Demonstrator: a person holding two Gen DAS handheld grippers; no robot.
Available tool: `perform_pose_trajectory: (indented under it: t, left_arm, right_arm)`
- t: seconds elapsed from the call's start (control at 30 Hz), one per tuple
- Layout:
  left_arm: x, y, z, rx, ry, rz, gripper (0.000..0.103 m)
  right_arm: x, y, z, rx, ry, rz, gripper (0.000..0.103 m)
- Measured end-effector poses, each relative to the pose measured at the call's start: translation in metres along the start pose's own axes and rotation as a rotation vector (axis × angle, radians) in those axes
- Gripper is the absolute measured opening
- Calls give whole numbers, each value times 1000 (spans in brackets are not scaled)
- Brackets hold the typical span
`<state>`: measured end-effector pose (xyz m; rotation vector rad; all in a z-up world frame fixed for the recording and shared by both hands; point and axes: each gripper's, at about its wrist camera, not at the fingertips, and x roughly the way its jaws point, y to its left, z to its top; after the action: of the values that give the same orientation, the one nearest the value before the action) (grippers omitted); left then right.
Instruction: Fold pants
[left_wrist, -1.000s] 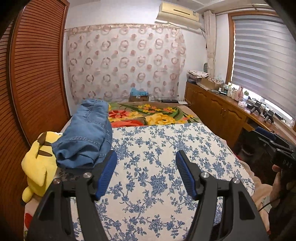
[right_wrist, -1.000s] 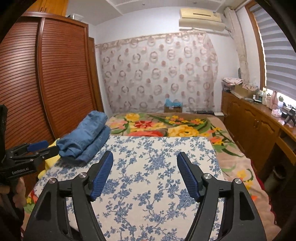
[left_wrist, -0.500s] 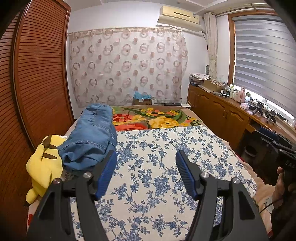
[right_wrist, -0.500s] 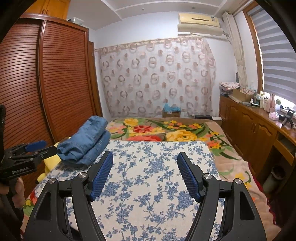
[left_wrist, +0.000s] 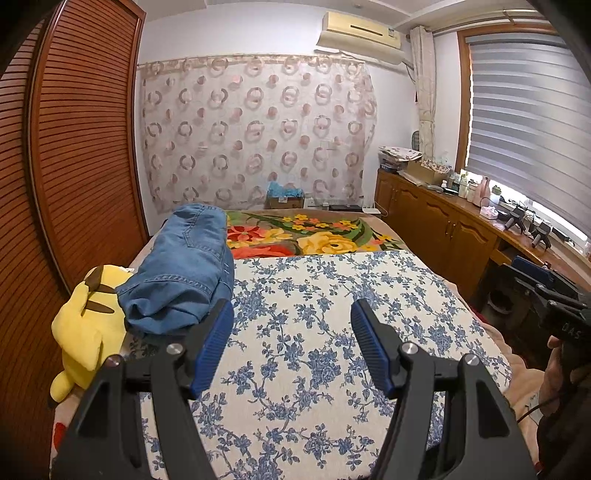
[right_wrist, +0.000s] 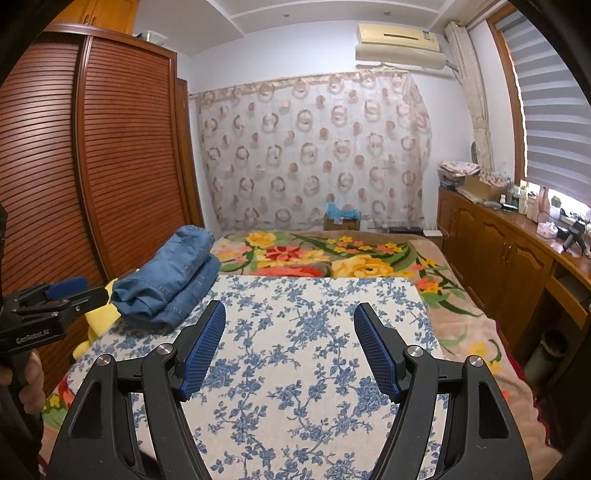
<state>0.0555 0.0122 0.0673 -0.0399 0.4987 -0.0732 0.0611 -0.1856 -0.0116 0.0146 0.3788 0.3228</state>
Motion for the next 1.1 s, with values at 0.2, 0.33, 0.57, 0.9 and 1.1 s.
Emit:
perform_pose_trajectory:
  t: [0.2, 0.33, 0.57, 0.9, 1.1]
  left_arm:
    - [0, 1, -1, 0, -1, 3, 66]
    - [-6, -1, -3, -1, -7, 7, 66]
    - [-7, 0, -4, -1, -8, 7, 66]
    - [-10, -1, -4, 0, -12, 10, 66]
    - [-12, -3, -1, -1, -16, 9, 66]
  right_arm:
    - [0, 0, 0, -1, 0, 0, 74]
    - [0, 1, 0, 0, 0, -1, 74]
    - [-1, 1, 0, -1, 0, 0, 74]
    - [0, 0, 2, -1, 0, 0, 74]
    - [0, 0, 2, -2, 0, 0, 74]
